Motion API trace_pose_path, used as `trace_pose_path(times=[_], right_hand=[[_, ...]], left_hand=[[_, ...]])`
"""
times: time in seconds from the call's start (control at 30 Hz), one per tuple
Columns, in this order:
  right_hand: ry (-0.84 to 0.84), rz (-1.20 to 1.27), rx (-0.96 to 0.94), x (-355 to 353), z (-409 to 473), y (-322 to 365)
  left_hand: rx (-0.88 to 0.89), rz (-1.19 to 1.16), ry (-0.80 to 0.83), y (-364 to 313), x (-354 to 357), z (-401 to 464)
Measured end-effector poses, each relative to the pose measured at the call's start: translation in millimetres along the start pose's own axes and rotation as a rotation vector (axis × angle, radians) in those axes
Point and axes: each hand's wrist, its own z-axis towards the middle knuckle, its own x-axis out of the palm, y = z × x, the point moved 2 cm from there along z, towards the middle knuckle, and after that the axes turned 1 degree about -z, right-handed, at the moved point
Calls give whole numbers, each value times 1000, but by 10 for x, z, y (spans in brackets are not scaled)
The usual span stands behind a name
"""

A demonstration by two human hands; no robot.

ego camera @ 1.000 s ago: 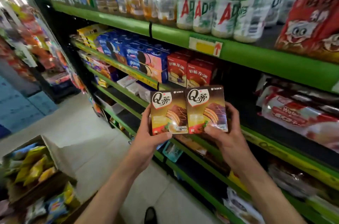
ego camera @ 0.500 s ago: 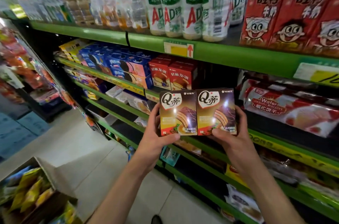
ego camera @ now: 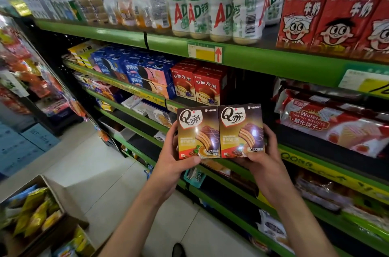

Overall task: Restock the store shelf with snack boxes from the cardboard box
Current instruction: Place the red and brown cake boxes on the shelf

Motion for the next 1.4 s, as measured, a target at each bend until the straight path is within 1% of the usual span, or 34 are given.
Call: trace_pose_path(times=[0.13, 0.57, 0.77, 1.4], right_hand=[[19, 3, 8, -13, -21, -10], [-18, -26, 16, 66, -147, 1], [-27, -33, 32, 107, -177, -6], [-6, -20, 43, 197, -140, 35]], left_hand=[[3, 6, 1, 8, -11, -25], [46, 22, 10, 65, -10, -117], [30, 19, -26, 57, -40, -164], [41, 3, -32, 45, -70, -165]])
